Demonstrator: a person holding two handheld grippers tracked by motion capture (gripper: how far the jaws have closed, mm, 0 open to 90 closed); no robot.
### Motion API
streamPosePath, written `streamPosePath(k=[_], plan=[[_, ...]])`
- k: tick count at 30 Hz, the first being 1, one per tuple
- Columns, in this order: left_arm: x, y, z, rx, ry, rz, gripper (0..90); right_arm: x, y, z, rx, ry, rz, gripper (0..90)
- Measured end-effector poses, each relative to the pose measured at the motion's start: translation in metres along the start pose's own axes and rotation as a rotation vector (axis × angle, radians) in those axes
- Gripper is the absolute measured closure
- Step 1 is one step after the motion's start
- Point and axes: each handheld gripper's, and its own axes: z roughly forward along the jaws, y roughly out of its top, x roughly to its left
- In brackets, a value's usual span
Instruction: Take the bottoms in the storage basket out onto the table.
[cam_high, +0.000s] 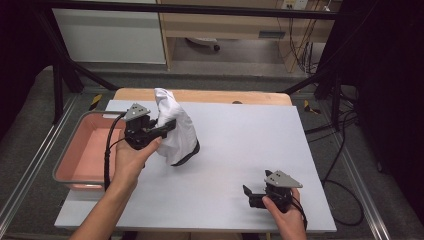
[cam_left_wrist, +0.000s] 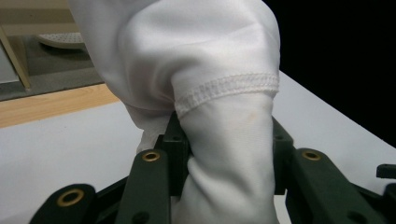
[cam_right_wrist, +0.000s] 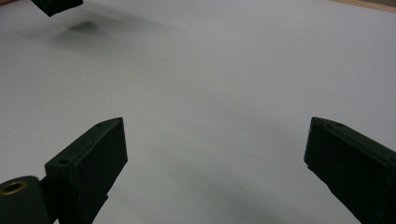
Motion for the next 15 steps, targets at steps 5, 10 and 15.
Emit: streamPosePath(k=[5,10,15], plan=[[-0.005,0.007,0.007,0.007,-0.008,0.014,62.2,-0.001,0.001,-0.003,-0.013,-0.005,0.013,5.6],[-0.008,0.016,0.017,0.002,-0.007,0.037,62.1,-0.002,0.001,0.001,-0.008,-0.007,0.009,5.7],[-0.011,0.014,0.031,0.024,-0.006,0.054,62.1,-0.003,0.001,-0.001,-0.01,-0.011,0.014,5.8]])
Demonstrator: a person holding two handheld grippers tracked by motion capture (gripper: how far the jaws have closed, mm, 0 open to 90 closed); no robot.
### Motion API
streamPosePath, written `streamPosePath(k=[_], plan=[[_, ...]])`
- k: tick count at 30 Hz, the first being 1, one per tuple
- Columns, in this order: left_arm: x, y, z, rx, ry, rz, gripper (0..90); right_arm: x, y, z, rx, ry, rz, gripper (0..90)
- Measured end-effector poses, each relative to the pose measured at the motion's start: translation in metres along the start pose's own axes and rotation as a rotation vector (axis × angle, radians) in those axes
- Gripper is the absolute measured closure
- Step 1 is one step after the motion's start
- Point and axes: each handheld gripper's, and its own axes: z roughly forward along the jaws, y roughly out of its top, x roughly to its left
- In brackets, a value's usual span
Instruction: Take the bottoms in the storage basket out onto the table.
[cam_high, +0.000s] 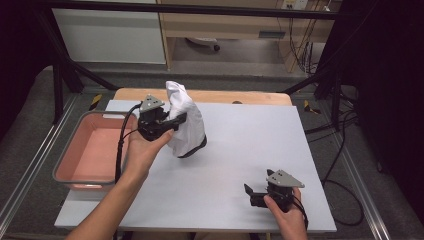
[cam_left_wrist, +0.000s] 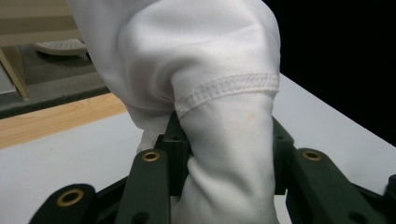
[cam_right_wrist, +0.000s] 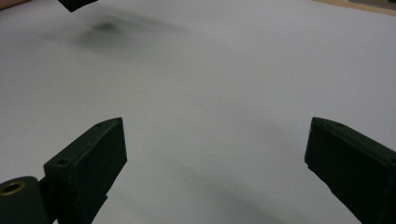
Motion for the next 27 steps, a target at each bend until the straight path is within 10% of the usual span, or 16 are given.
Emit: streamPosePath(k=[27], plan=[[-0.012,-0.019,0.031,0.034,-0.027,0.007,61.8,0.006,0.005,0.009,0.009,0.018,-0.03,5.4]])
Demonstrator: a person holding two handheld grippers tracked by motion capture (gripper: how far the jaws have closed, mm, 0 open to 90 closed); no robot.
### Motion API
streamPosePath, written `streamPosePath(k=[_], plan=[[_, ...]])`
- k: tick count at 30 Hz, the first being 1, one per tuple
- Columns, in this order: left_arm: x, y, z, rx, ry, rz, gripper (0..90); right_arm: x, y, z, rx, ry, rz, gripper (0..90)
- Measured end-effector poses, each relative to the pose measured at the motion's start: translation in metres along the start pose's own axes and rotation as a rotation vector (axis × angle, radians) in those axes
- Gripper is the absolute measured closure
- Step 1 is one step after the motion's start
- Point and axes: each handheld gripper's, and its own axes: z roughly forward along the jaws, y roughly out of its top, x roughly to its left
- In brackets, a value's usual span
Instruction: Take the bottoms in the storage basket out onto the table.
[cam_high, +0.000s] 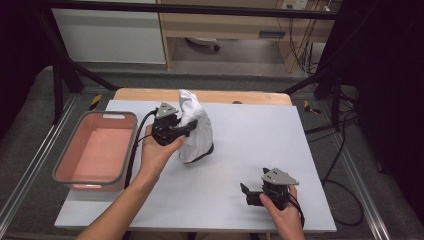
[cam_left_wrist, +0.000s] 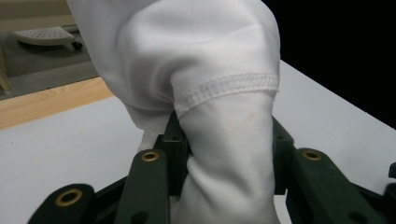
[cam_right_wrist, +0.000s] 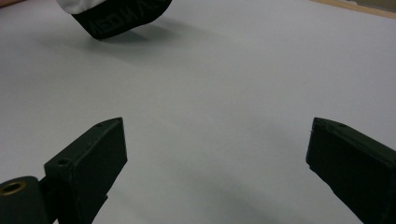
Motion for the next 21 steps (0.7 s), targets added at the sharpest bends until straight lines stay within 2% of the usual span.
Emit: streamPosePath(k=[13,21], plan=[[-0.007,-0.009,0.009,0.027,-0.01,0.011,61.5,0.0,0.0,0.001,0.007,0.011,0.001,5.2],[-0.013,-0.019,0.019,0.06,-0.022,0.024,61.3,0.0,0.0,0.002,0.009,0.015,-0.001,5.3]])
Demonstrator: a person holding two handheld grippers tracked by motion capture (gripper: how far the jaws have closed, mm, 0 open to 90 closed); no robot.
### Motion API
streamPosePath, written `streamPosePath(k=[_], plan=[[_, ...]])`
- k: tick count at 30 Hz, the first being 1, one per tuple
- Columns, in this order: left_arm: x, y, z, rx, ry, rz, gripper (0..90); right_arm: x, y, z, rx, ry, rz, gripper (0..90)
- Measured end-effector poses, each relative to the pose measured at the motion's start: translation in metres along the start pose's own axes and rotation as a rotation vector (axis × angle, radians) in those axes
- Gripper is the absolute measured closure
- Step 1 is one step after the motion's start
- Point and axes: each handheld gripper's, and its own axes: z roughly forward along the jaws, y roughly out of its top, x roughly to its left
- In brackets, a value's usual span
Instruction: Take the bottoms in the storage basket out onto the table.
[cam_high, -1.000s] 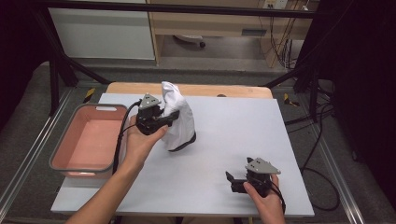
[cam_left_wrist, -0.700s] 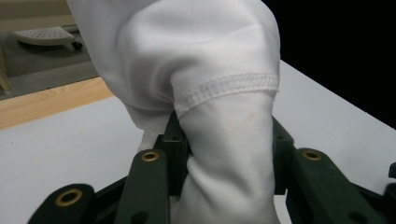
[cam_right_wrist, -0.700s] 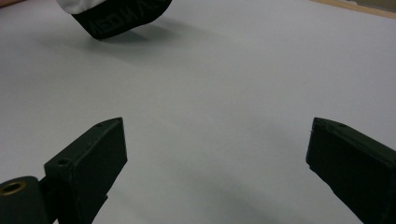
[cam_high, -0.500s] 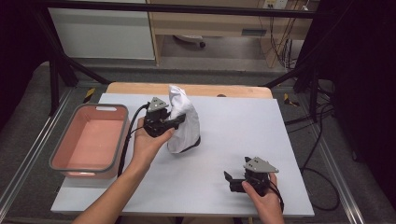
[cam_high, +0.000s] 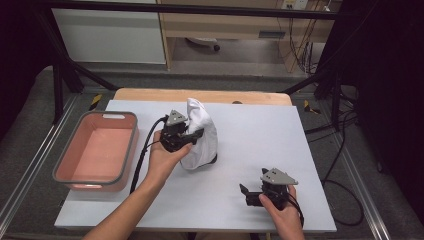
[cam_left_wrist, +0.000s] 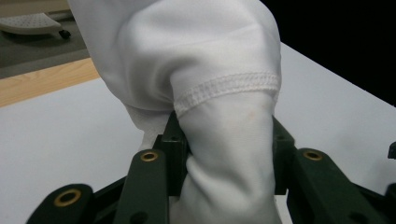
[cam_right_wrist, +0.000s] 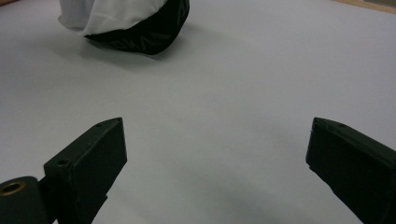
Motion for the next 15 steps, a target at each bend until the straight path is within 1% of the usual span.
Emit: streamPosePath(k=[8,10,11,14,15], plan=[[-0.006,-0.009,0.009,0.028,-0.009,0.006,61.1,0.0,0.0,0.0,0.006,0.008,-0.001,5.3],[-0.007,-0.011,0.011,0.032,-0.01,0.004,61.0,0.0,0.0,0.0,0.008,0.011,0.001,5.2],[-0.007,-0.012,0.012,0.035,-0.01,0.003,60.9,0.0,-0.001,0.001,0.013,0.02,0.006,5.3],[-0.011,-0.018,0.015,0.042,-0.025,-0.009,60.9,0.001,-0.001,0.002,0.023,0.028,0.0,5.3],[-0.013,-0.021,0.016,0.046,-0.026,-0.007,60.9,0.001,-0.001,0.002,0.023,0.028,0.0,5.3]])
